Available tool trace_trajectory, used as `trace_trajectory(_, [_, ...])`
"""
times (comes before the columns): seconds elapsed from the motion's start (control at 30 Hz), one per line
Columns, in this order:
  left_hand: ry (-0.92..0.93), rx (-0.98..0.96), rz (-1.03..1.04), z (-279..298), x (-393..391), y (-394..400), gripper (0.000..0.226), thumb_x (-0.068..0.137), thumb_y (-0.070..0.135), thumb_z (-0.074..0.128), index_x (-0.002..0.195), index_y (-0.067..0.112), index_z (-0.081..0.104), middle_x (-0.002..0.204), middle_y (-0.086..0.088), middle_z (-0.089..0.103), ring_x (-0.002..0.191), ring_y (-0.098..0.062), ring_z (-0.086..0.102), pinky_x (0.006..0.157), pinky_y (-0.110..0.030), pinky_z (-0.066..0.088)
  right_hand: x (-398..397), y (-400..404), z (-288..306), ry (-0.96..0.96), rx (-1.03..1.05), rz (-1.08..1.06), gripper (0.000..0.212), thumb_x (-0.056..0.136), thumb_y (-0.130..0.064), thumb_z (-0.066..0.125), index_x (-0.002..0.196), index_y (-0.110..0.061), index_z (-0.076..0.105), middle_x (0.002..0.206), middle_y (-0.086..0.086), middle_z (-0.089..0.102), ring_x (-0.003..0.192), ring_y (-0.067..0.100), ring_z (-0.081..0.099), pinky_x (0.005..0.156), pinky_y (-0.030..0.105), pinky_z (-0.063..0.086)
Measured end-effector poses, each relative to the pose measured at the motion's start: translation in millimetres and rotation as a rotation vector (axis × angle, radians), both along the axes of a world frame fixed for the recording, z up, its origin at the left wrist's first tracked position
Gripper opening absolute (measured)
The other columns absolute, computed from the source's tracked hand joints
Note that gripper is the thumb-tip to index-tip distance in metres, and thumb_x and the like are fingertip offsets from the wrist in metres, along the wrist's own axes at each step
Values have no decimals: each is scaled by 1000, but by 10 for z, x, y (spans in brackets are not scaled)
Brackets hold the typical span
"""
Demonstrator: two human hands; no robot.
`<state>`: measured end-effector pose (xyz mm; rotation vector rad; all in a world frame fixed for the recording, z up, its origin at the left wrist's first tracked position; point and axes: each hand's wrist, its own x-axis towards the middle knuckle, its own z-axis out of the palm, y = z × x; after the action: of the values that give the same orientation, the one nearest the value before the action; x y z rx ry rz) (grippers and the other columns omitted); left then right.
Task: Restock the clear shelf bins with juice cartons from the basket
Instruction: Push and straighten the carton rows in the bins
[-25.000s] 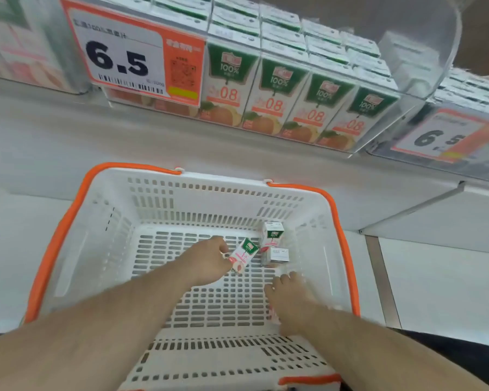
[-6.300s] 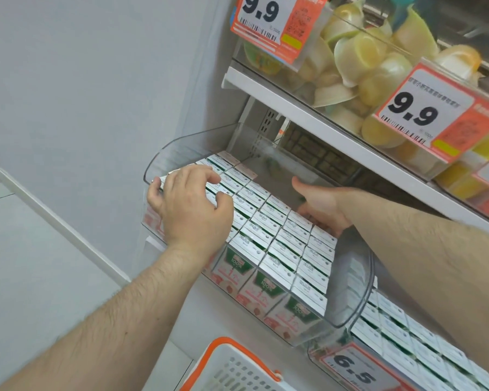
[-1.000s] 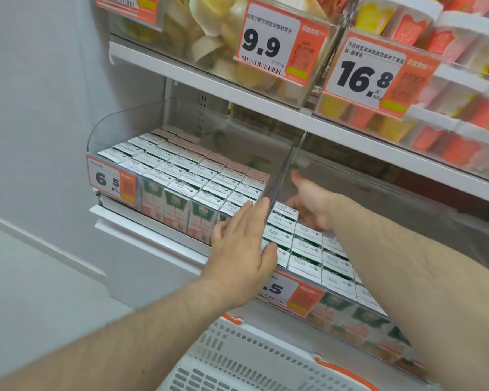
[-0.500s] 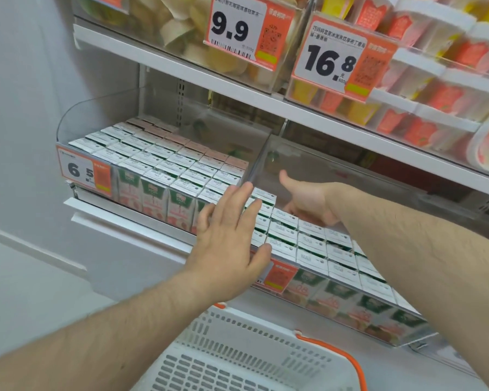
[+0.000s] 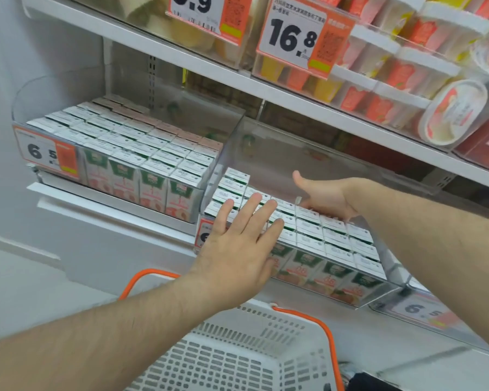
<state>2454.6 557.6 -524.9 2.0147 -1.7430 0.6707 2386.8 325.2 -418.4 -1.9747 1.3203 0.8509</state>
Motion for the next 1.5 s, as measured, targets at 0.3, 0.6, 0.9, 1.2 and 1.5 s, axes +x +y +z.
trace_trajectory(0.3, [-28, 16, 43, -57, -29, -84, 71, 70, 34, 79, 134, 15, 54, 147, -13, 45, 137, -35, 31, 108, -58, 19, -331, -1, 129, -14, -222, -23, 126, 49, -102, -6, 136, -35, 56, 140, 7, 51, 125, 32, 49, 104, 54, 36])
trace_trajectory(0.6, [-28, 2, 60, -74, -37, -93, 70, 66, 31, 81, 130, 14, 59, 143, -12, 50, 135, -34, 35, 105, -58, 22, -535, 81, 47, -169, -195, -135, 104, 76, -89, -3, 154, -29, 29, 165, -4, 11, 152, 26, 0, 118, 58, 1])
trace_trajectory(0.9, [36, 10, 31, -44, -50, -90, 70, 61, 29, 82, 126, 15, 62, 141, -11, 52, 135, -34, 35, 107, -54, 23, -596, 102, 39, -427, -461, -246, 97, 79, -89, 12, 103, -14, 68, 116, 2, 64, 106, 24, 59, 101, 43, 42])
trace_trajectory(1.2, [52, 108, 38, -19, -34, -76, 73, 59, 30, 77, 128, 17, 59, 144, -11, 48, 137, -33, 29, 107, -53, 17, -847, 447, 23, -389, -316, -378, 83, 89, -80, 17, 156, -31, 17, 164, 4, 15, 148, 37, 19, 113, 61, 23])
trace_trajectory(1.5, [82, 207, 46, 72, -62, -34, 69, 74, 33, 64, 140, 22, 46, 156, -7, 30, 144, -30, 7, 112, -50, 0, -975, 601, 27, -512, -374, -501, 82, 93, -75, 22, 156, -23, 21, 162, 6, 22, 147, 33, 24, 116, 54, 21])
